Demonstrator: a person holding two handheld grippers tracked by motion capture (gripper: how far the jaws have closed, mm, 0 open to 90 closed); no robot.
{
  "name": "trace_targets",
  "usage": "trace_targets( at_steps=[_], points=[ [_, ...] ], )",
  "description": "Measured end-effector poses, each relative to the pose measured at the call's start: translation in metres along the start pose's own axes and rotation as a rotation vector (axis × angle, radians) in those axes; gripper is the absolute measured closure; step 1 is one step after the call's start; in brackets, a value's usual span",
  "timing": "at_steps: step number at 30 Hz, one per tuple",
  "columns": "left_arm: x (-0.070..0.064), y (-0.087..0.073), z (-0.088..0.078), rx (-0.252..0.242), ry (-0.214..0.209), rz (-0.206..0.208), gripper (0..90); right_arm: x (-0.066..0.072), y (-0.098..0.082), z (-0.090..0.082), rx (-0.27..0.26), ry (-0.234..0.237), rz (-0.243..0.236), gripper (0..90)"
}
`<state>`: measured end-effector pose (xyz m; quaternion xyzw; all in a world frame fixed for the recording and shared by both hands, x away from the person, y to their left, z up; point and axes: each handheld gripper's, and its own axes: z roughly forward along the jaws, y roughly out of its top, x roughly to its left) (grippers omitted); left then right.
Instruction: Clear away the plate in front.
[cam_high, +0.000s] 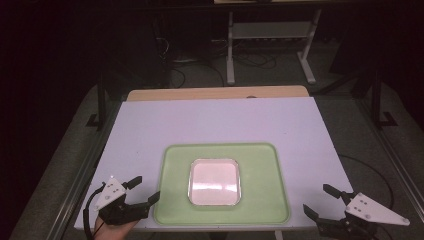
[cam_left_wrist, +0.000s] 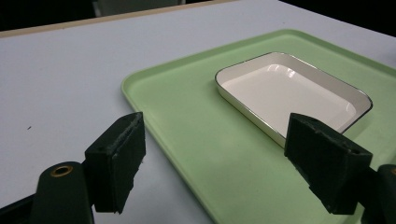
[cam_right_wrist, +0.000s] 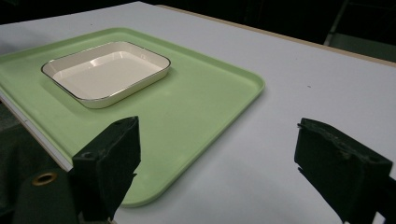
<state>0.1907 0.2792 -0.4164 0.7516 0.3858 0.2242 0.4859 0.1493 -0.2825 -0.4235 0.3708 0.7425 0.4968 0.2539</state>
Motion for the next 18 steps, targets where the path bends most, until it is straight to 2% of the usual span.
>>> trace_targets(
  at_steps=[4,13,18],
  points=[
    [0.0013,-0.0007,0.0003,0.002,-0.012,-0.028,21.1,0.0008,0.0004,-0.0005,-0.006,0.001,-0.001,13.6],
    [0.0001,-0.001,0.0016,0.011,-0.002,-0.016,21.1,-0.0007,0.0005,0.0014,0.001,0.017,-0.005,13.6],
    [-0.0005,-0.0019,0.004,0.027,0.006,-0.015,22.0,0.0018,0.0015,-0.0018,-0.017,0.018,-0.011,13.6]
  ],
)
